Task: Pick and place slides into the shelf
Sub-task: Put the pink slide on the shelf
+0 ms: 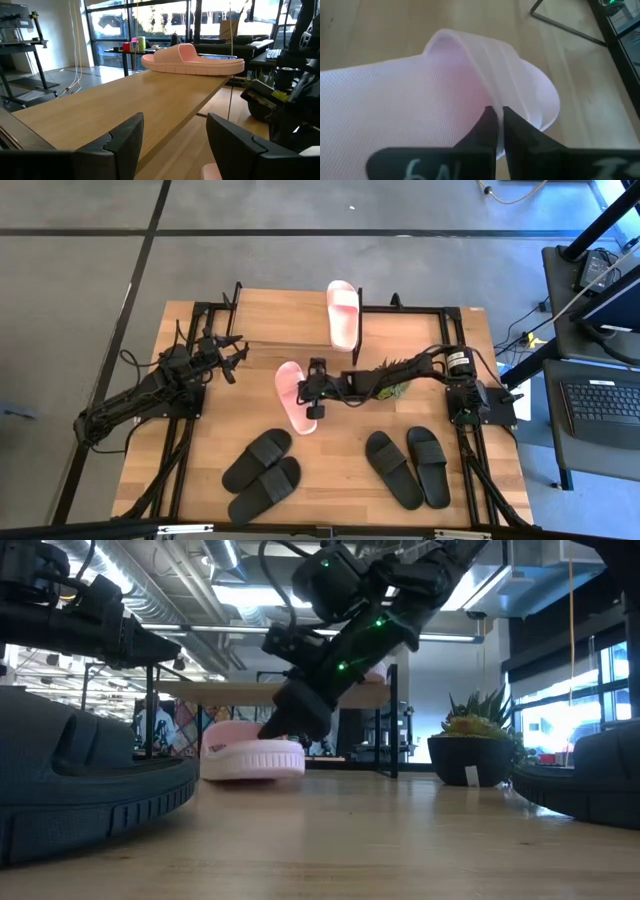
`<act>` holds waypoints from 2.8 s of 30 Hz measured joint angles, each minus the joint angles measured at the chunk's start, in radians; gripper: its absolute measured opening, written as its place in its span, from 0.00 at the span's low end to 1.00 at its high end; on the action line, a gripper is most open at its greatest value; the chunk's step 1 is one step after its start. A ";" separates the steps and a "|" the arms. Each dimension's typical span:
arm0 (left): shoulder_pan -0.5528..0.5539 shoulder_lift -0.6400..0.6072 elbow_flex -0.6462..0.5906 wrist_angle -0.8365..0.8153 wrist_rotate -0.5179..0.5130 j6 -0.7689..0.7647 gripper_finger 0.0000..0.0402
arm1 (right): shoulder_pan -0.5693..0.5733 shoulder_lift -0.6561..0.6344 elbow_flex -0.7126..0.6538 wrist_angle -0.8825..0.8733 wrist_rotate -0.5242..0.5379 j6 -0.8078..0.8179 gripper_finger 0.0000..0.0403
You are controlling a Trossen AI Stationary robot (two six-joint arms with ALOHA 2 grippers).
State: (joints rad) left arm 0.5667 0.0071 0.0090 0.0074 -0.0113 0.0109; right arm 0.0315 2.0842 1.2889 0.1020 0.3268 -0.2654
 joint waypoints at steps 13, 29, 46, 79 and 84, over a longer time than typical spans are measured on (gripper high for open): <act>0.000 0.000 0.000 0.000 0.000 0.000 0.52 | -0.004 0.002 0.509 -0.663 -0.073 0.013 0.03; 0.000 0.000 0.000 0.000 -0.005 0.001 0.52 | -0.074 -0.002 1.052 -0.928 0.219 0.050 0.03; 0.000 0.000 0.000 0.000 -0.006 0.002 0.52 | -0.263 -0.134 0.582 -0.599 0.144 -0.010 0.03; 0.001 0.000 0.000 0.000 -0.009 0.071 0.52 | -0.357 -0.294 0.159 -0.194 0.124 -0.133 0.06; 0.001 0.000 0.000 0.000 -0.010 0.071 0.52 | -0.357 -0.294 0.159 -0.195 0.124 -0.133 0.07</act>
State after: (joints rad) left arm 0.5674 0.0071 0.0090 0.0078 -0.0208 0.0818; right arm -0.3256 1.7897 1.4475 -0.0929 0.4507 -0.3981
